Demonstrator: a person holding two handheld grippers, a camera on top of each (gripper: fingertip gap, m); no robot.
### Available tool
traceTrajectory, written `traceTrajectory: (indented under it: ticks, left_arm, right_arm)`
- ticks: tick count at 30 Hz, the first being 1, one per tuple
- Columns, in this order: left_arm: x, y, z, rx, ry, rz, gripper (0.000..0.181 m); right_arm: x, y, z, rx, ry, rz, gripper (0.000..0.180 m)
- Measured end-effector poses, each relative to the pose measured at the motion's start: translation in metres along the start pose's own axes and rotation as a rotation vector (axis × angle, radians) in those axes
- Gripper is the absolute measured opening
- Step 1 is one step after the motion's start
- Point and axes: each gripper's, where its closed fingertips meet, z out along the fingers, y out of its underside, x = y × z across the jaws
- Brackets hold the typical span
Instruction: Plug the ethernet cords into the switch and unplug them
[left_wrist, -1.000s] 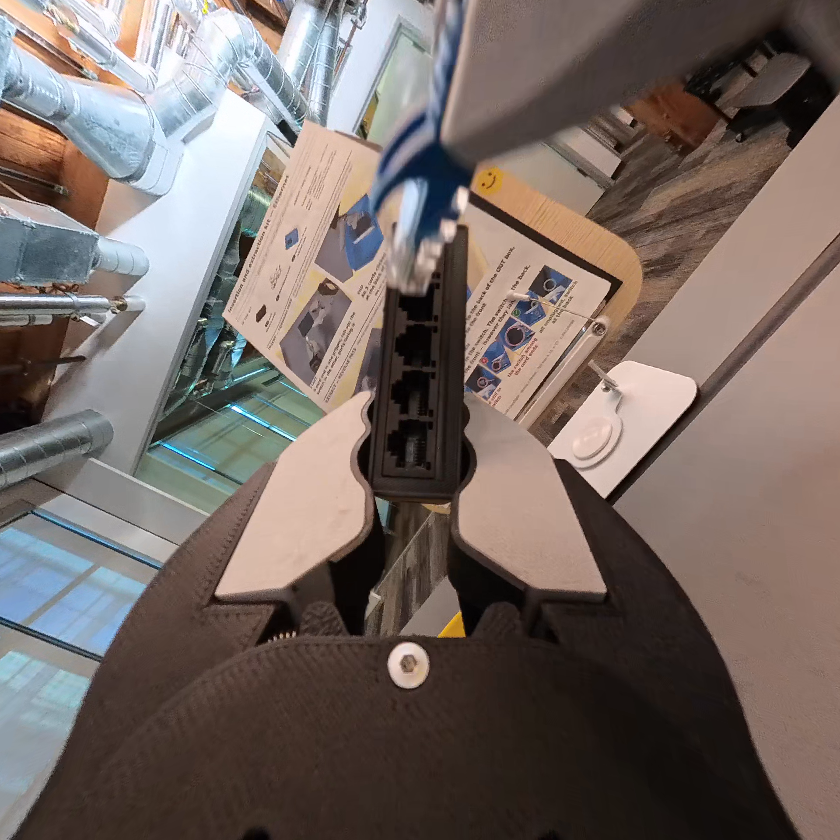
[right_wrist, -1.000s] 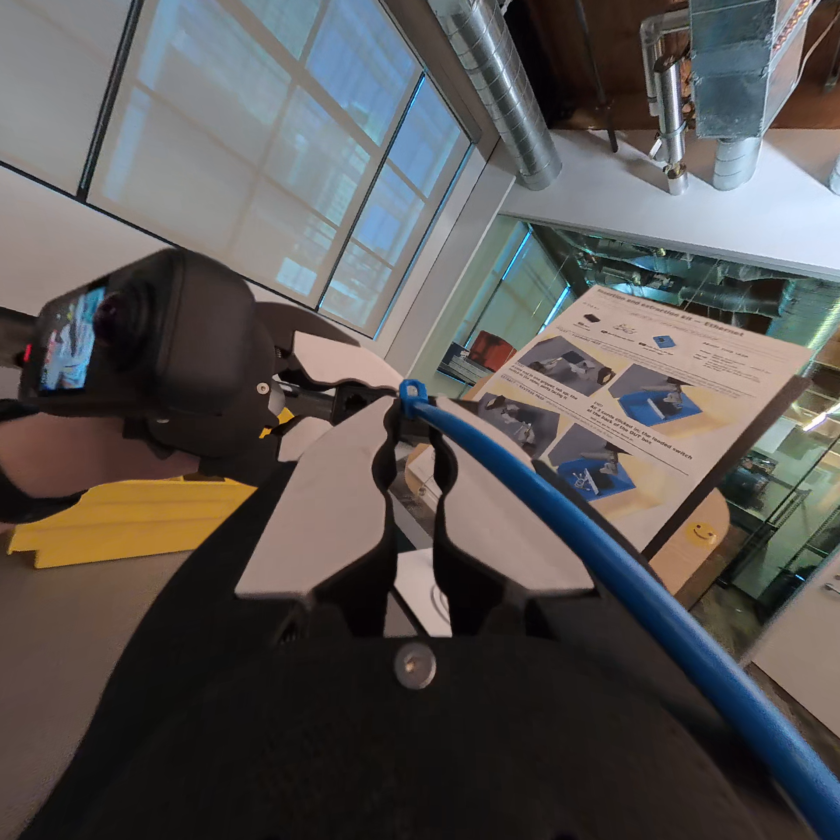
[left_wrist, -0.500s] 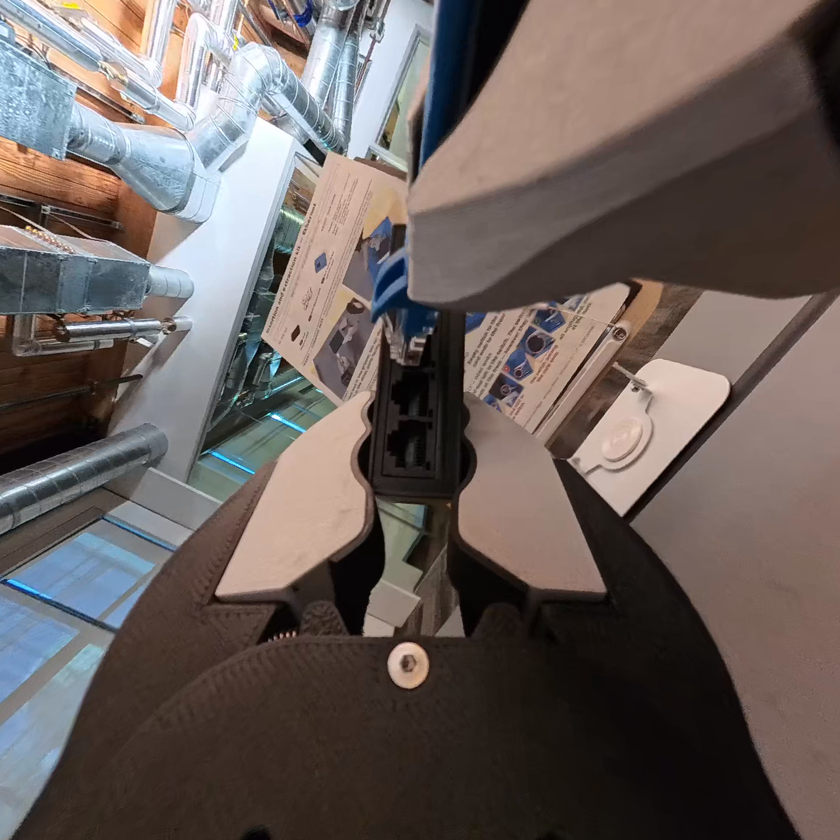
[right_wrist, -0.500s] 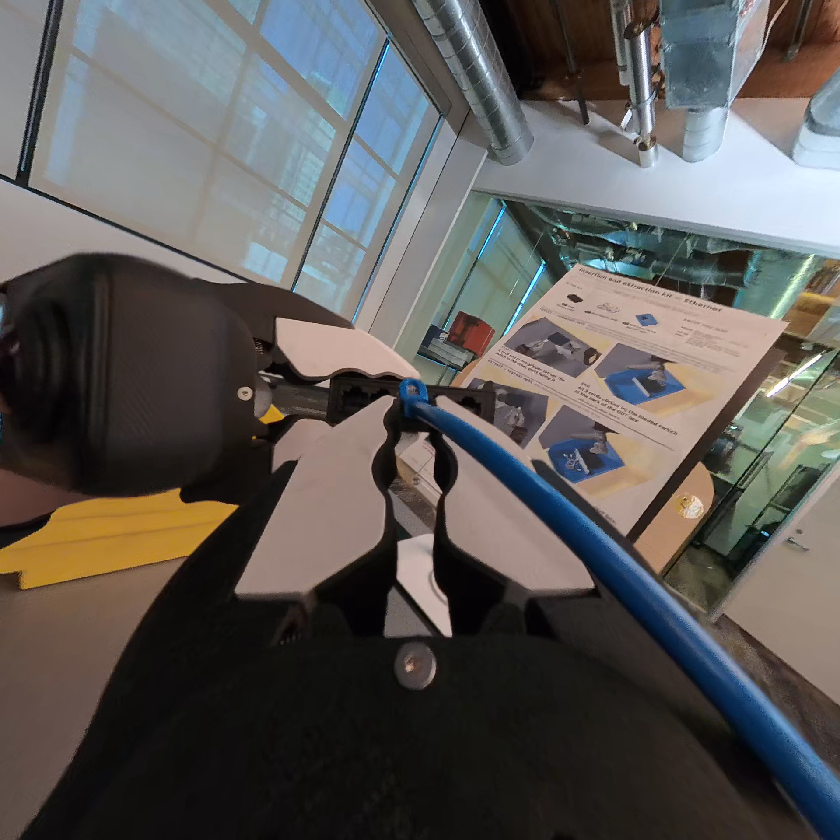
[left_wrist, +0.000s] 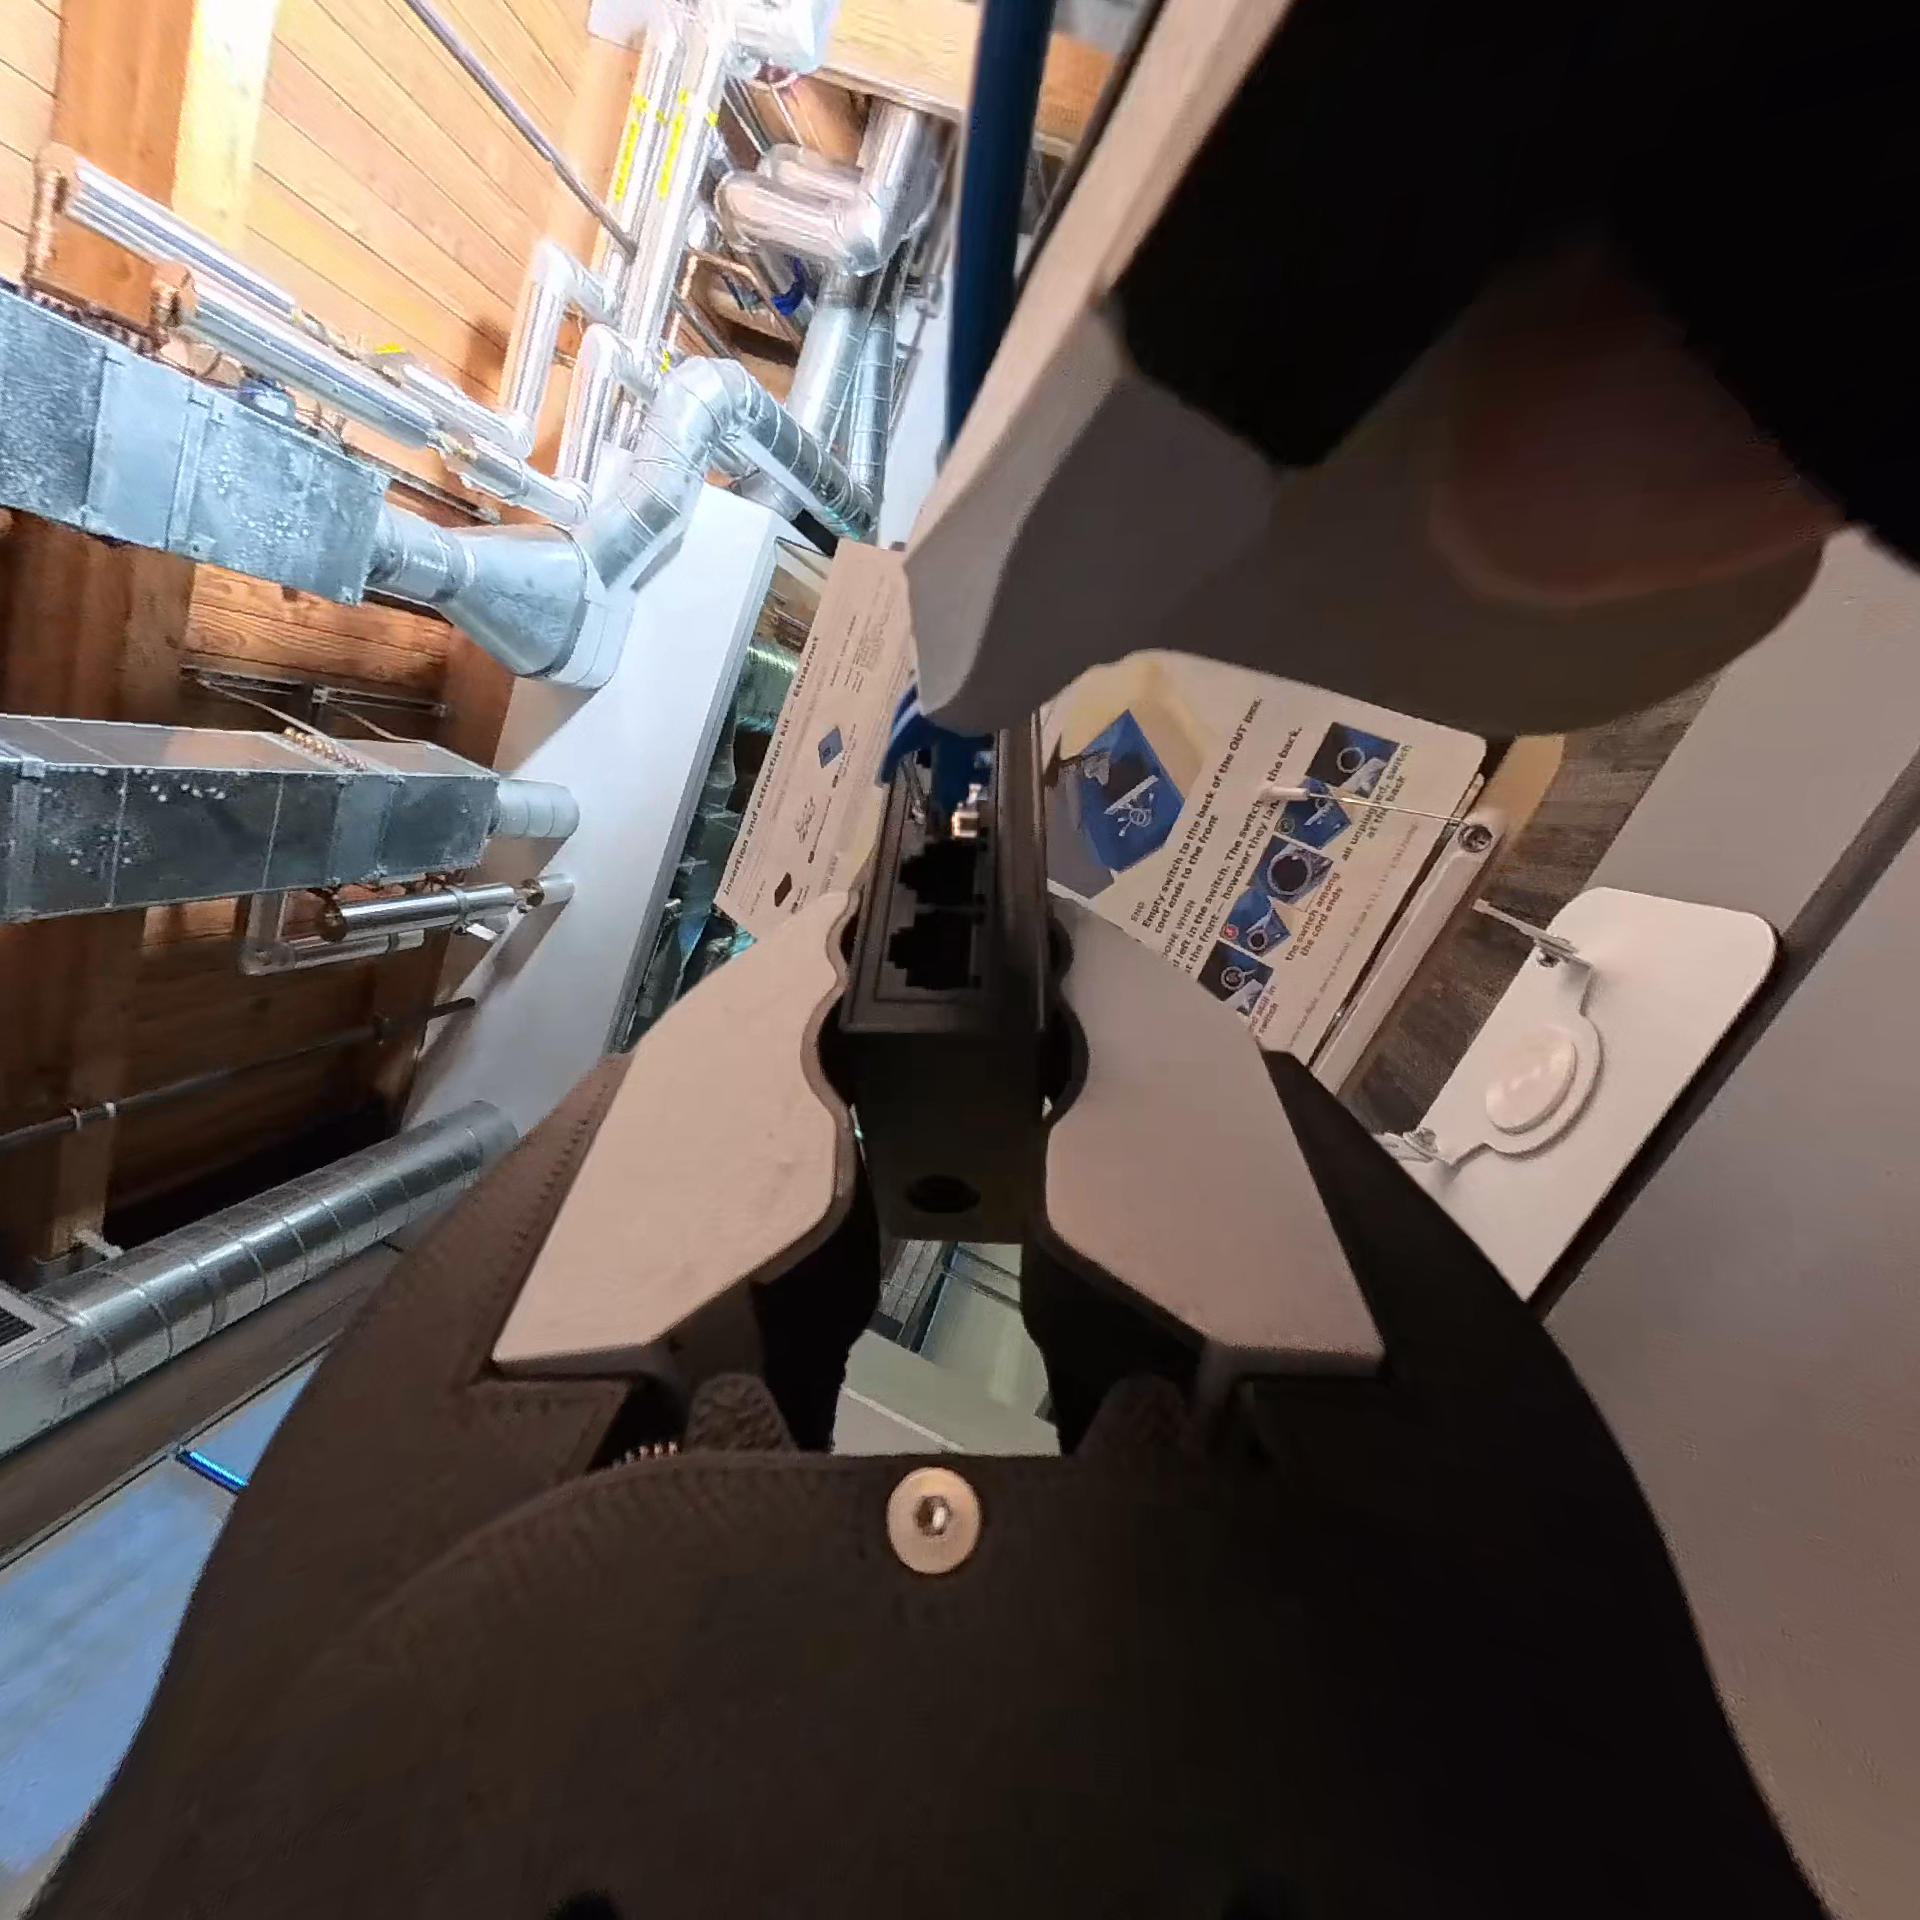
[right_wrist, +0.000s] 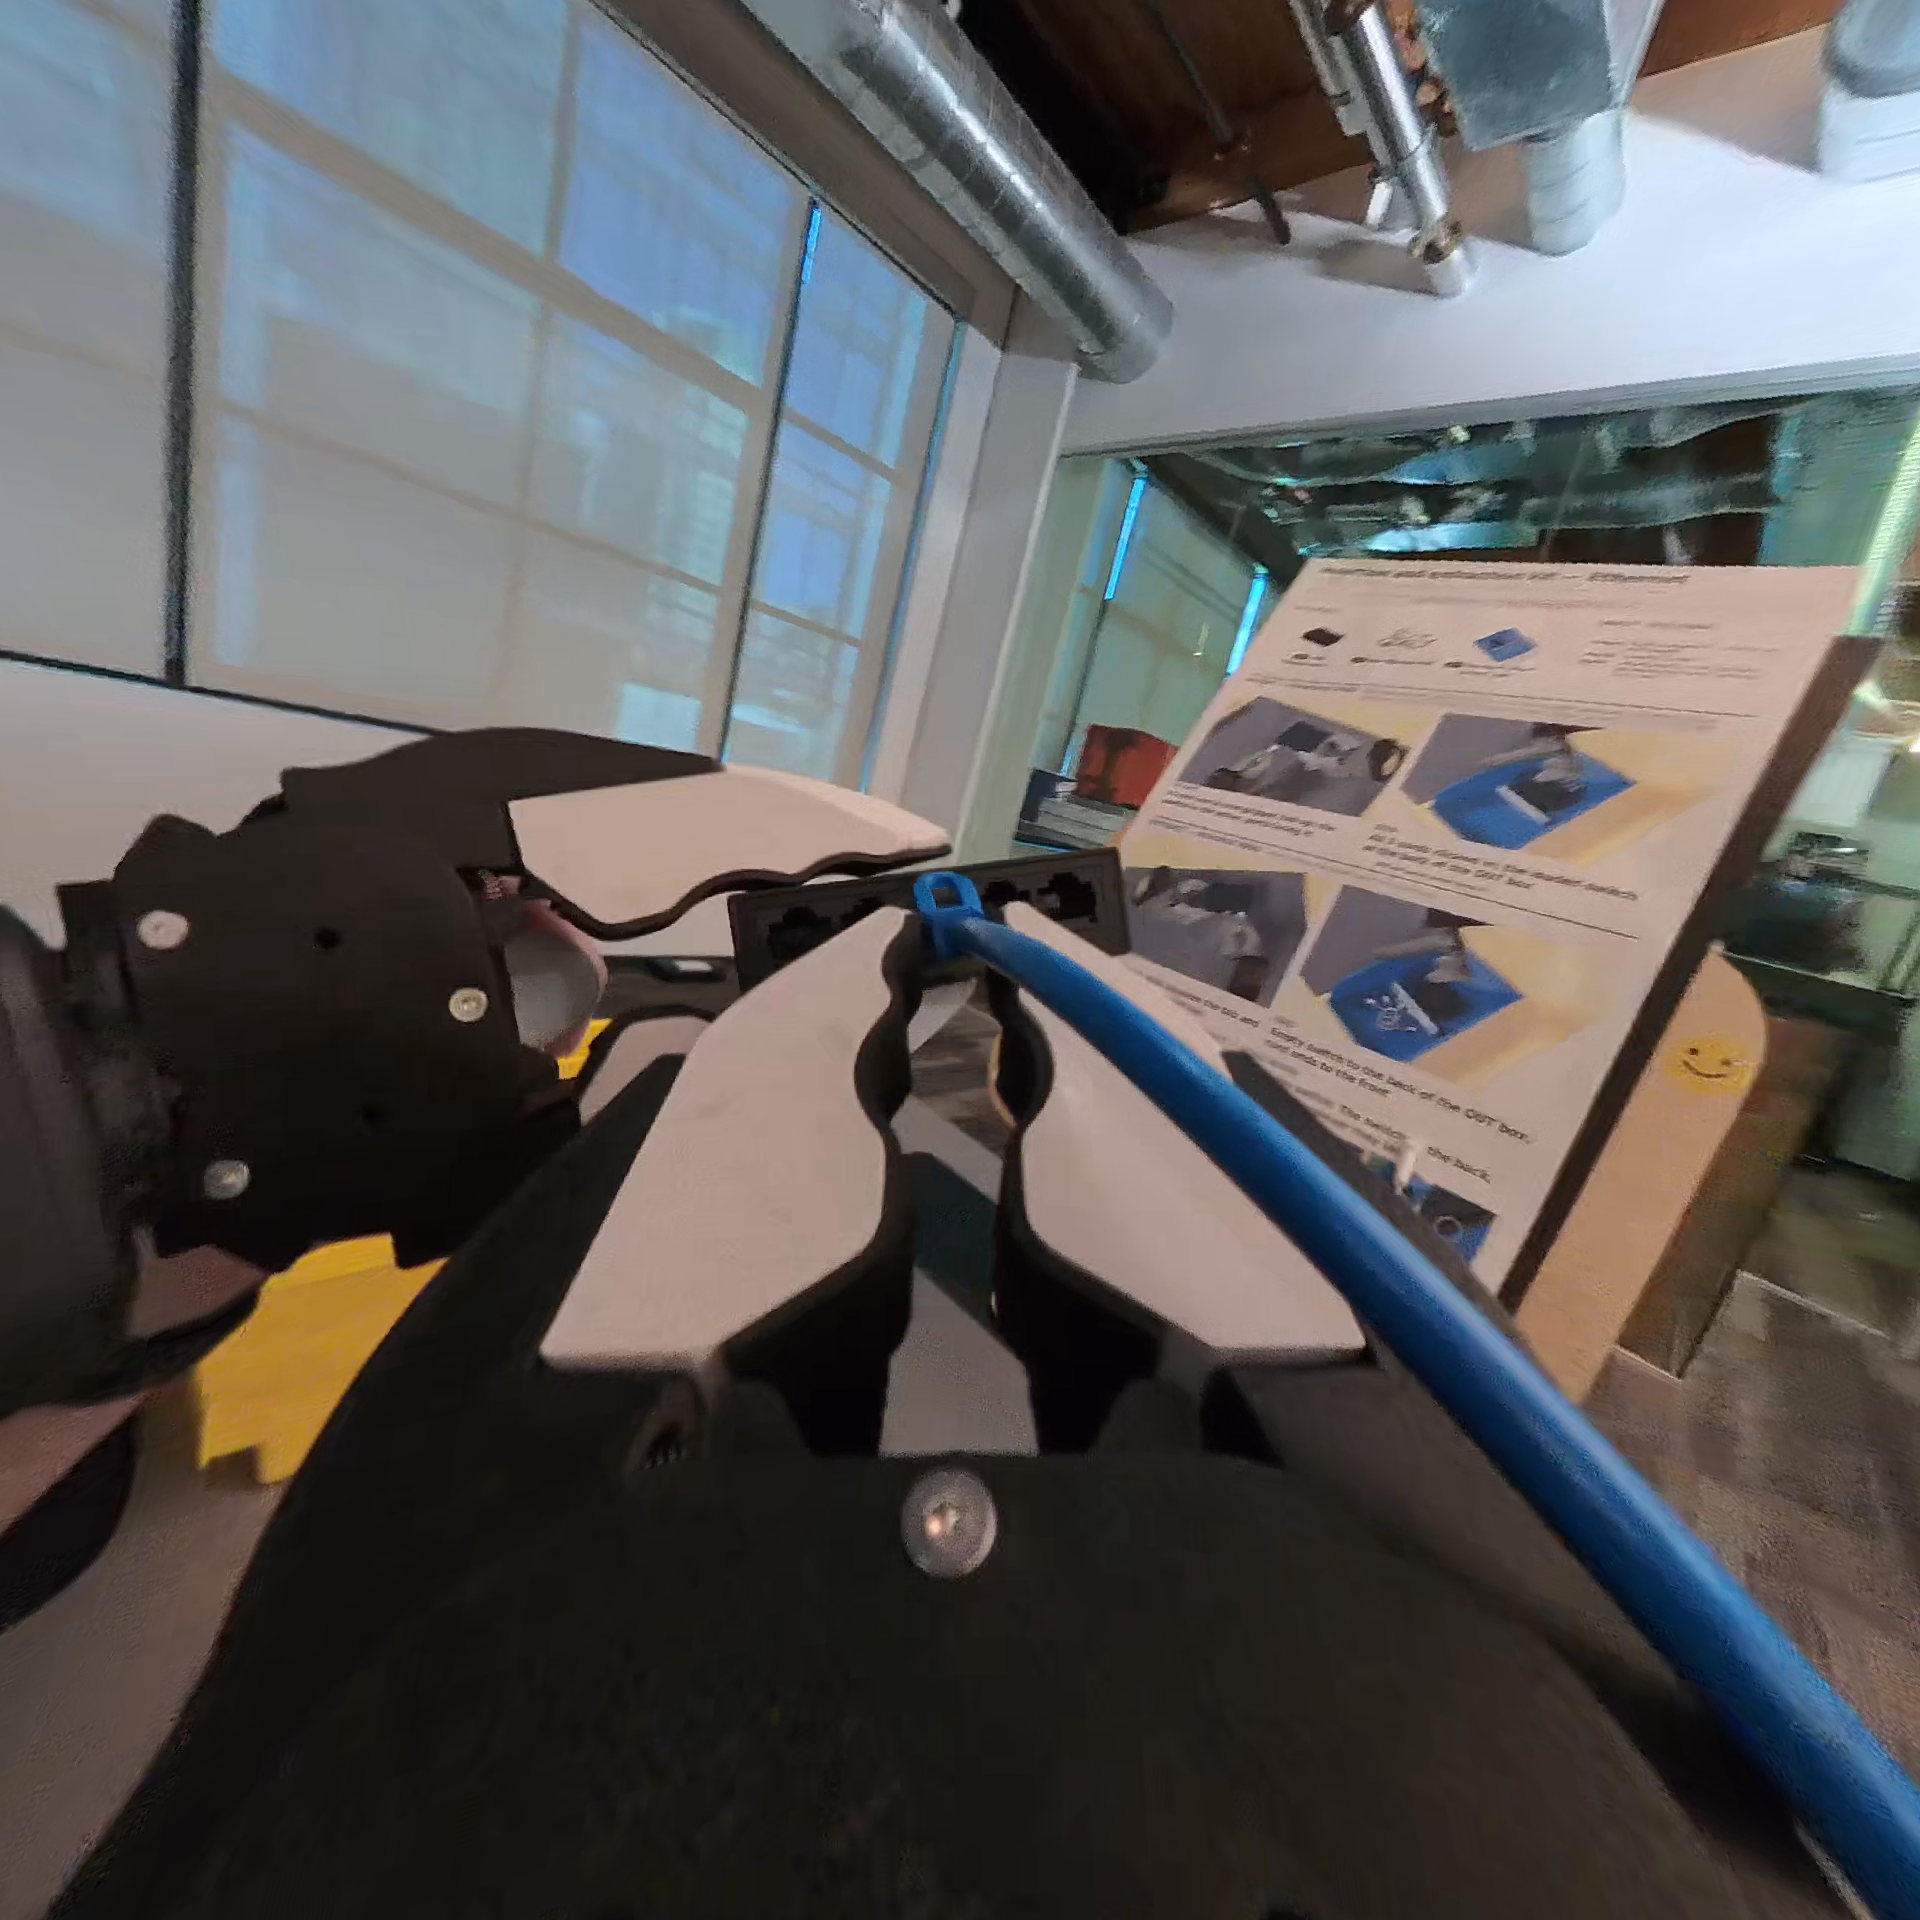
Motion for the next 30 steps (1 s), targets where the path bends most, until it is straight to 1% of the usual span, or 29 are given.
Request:
traceTrajectory:
  ticks: [2, 3, 6, 8, 9, 11, 13, 15, 17, 19, 20, 21, 22, 23, 24, 25, 30]
  left_arm:
    - [0.001, -0.001, -0.001, 0.009, 0.011, -0.010, 0.028]
    - [0.000, -0.003, -0.001, 0.023, 0.008, -0.033, 0.031]
    - [-0.004, -0.013, -0.005, 0.051, 0.019, -0.150, 0.041]
    - [-0.005, -0.024, -0.008, 0.075, 0.061, -0.229, 0.047]
    - [-0.005, -0.030, -0.010, 0.088, 0.089, -0.268, 0.060]
    - [-0.006, -0.038, -0.014, 0.110, 0.145, -0.328, 0.078]
    - [-0.011, -0.044, -0.021, 0.156, 0.198, -0.412, 0.085]
    - [-0.022, -0.045, -0.029, 0.215, 0.271, -0.573, 0.087]
    - [-0.036, -0.045, -0.034, 0.294, 0.374, -0.846, 0.086]
    - [-0.044, -0.051, -0.038, 0.405, 0.534, -1.176, 0.087]
    - [-0.045, -0.054, -0.040, 0.450, 0.613, -1.298, 0.086]
    - [-0.043, -0.057, -0.041, 0.479, 0.681, -1.366, 0.086]
    - [-0.040, -0.059, -0.041, 0.496, 0.725, -1.392, 0.085]
    - [-0.038, -0.059, -0.040, 0.505, 0.736, -1.394, 0.078]
    - [-0.037, -0.059, -0.040, 0.513, 0.726, -1.385, 0.067]
    - [-0.038, -0.058, -0.040, 0.529, 0.706, -1.372, 0.061]
    - [-0.039, -0.056, -0.041, 0.546, 0.639, -1.267, 0.061]
  right_arm:
    - [0.001, 0.001, -0.001, -0.007, -0.029, -0.032, 0.012]
    - [0.000, 0.000, -0.002, 0.002, -0.030, -0.051, 0.012]
    - [-0.002, -0.012, -0.008, 0.066, 0.001, -0.121, 0.010]
    - [-0.004, -0.021, -0.012, 0.103, 0.029, -0.191, 0.011]
    - [-0.006, -0.025, -0.014, 0.116, 0.038, -0.225, 0.011]
    - [-0.007, -0.031, -0.017, 0.138, 0.054, -0.275, 0.011]
    - [-0.006, -0.038, -0.022, 0.165, 0.081, -0.327, 0.011]
    - [-0.003, -0.045, -0.027, 0.186, 0.111, -0.363, 0.011]
    - [0.000, -0.052, -0.031, 0.211, 0.136, -0.397, 0.011]
    - [-0.002, -0.057, -0.035, 0.242, 0.153, -0.441, 0.011]
    - [-0.005, -0.059, -0.037, 0.253, 0.160, -0.461, 0.012]
    - [-0.007, -0.060, -0.037, 0.264, 0.164, -0.476, 0.012]
    - [-0.011, -0.061, -0.038, 0.272, 0.162, -0.486, 0.010]
    - [-0.013, -0.061, -0.038, 0.275, 0.162, -0.495, 0.010]
    - [-0.016, -0.061, -0.038, 0.279, 0.163, -0.508, 0.010]
    - [-0.018, -0.061, -0.038, 0.283, 0.165, -0.520, 0.010]
    - [-0.021, -0.061, -0.037, 0.297, 0.132, -0.481, 0.011]
